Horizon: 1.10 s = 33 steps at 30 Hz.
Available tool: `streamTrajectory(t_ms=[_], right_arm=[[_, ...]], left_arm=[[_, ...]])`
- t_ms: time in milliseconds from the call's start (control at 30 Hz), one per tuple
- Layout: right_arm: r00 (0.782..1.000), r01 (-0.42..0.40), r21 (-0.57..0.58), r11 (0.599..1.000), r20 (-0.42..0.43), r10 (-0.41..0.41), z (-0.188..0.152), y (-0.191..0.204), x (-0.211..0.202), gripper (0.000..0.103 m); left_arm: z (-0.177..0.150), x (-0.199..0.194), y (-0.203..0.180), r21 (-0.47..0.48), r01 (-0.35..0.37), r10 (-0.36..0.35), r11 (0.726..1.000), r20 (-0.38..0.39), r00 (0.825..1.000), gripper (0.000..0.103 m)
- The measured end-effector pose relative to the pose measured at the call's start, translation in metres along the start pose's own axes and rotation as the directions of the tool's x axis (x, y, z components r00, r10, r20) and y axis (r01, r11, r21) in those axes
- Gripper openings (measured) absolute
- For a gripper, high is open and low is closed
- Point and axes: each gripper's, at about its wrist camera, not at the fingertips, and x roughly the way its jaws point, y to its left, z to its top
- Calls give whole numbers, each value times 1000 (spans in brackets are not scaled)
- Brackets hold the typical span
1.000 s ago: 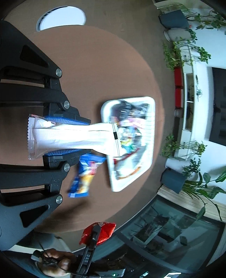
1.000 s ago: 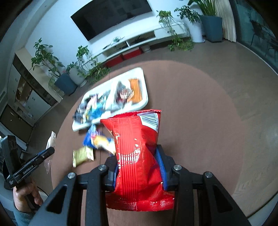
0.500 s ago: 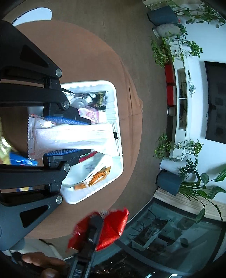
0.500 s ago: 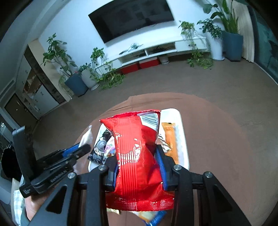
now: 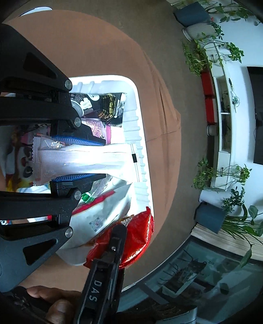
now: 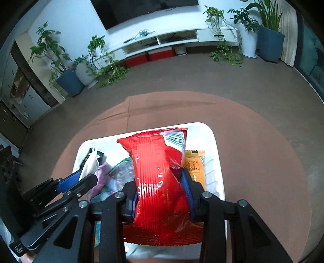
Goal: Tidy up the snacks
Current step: 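Lower both snacks into the tray and open both grippers, then move both tools back over the gold bar and blue cake pack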
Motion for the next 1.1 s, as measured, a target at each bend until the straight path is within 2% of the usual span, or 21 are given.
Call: streamTrajectory(t_ms=[267,500,633,800,933,1033,1100], right_arm=[[999,6,1,1000,-33,-6,1,-7,26,38],[999,11,-49,999,-53,-14,-2,3,35,42],[999,9,-39,999,-48,-11,-2,2,35,43],[999,-2,-48,999,-43,-1,-3,4,31,50],[999,1,-60,998,-33,-3,-4,7,27,55],[1000,6,-62,998,-20,-7,-4,7,21,61],[1000,0,-55,998,-14,-1,-5,6,16,62]], left_arm=[[3,28,0,5,-6,6,1000,-19,1000,25],[7,42,-2,19,-13,13,1000,-25,1000,25],[8,44,-2,22,-17,18,1000,-26,999,28],[7,40,-3,24,-27,28,999,-14,1000,46],[6,35,-3,30,-36,36,999,-5,999,47],[4,29,-1,28,-40,40,999,4,999,52],[3,22,0,28,-46,45,999,17,999,54]])
